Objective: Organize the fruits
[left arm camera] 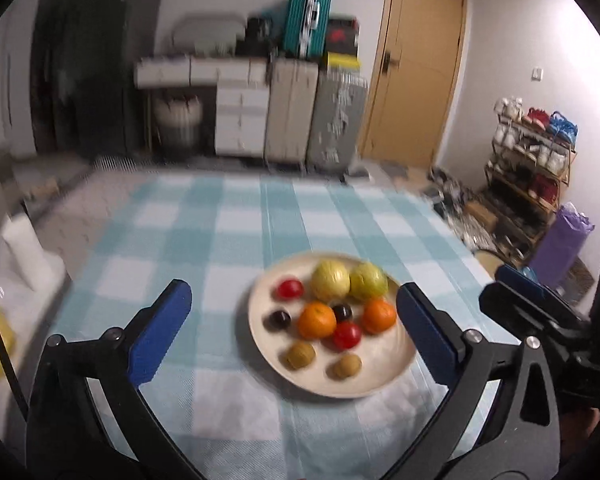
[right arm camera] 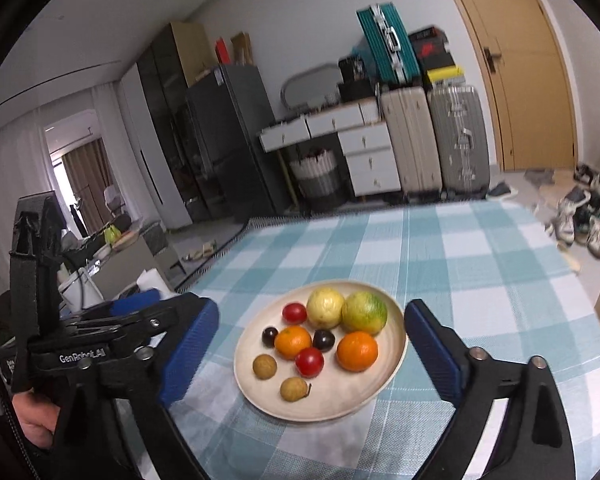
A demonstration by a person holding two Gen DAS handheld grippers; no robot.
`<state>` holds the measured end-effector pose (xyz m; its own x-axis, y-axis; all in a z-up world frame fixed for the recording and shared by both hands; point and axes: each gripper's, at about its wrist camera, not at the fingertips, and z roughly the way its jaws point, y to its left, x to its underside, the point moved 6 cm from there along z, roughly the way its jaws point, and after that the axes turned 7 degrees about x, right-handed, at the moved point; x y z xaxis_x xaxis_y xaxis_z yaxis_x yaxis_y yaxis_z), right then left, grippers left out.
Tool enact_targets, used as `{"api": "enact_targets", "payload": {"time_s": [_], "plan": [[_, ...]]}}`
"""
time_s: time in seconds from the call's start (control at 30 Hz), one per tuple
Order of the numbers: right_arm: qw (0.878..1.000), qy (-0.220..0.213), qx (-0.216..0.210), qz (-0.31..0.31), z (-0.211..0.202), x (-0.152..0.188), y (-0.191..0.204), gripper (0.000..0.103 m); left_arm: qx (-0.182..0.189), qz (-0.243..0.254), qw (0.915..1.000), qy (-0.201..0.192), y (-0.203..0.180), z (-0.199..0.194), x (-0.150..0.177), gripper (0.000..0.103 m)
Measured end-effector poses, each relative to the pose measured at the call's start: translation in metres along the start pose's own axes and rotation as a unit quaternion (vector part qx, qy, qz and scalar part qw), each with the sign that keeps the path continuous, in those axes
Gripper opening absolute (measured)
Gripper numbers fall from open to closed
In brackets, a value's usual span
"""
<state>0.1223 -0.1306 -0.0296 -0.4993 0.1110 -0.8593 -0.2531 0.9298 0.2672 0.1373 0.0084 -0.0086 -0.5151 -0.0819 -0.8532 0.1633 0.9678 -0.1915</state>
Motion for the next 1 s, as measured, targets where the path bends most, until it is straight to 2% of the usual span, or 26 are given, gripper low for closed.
{"api": "enact_targets", "payload": {"time_s": [0.13, 0.33, 0.4, 0.53, 0.9, 1.0], "plan": [[0.999, -0.034, 0.005, -0.024, -0.019, -0.005, 0.008, 0.099, -0.014, 0.021, 0.9988, -0.042, -0.005, -0.026, -0.007, 0.102], [0.992, -0.117, 0.006, -0.048, -0.051, -0.007, 0.015, 0.102, -0.006, 0.021, 0.9948, -0.099, -0.006, -0.055, -0.009, 0.102], [0.989, -0.140, 0.008, -0.054, -0.061, -0.007, 0.016, 0.103, -0.028, 0.032, 0.9920, -0.119, -0.005, -0.064, -0.006, 0.102], [0.980, -0.175, 0.041, -0.090, -0.073, -0.002, 0.018, 0.103, -0.049, 0.049, 0.9868, -0.147, -0.005, -0.078, 0.003, 0.102], [0.980, -0.156, 0.095, -0.083, -0.071, 0.023, -0.009, 0.103, -0.068, 0.055, 0.9861, -0.141, 0.023, -0.066, 0.039, 0.102], [0.978, -0.159, 0.100, -0.089, -0.070, 0.030, -0.013, 0.103, -0.080, 0.085, 0.9823, -0.147, 0.023, -0.063, 0.047, 0.102]]}}
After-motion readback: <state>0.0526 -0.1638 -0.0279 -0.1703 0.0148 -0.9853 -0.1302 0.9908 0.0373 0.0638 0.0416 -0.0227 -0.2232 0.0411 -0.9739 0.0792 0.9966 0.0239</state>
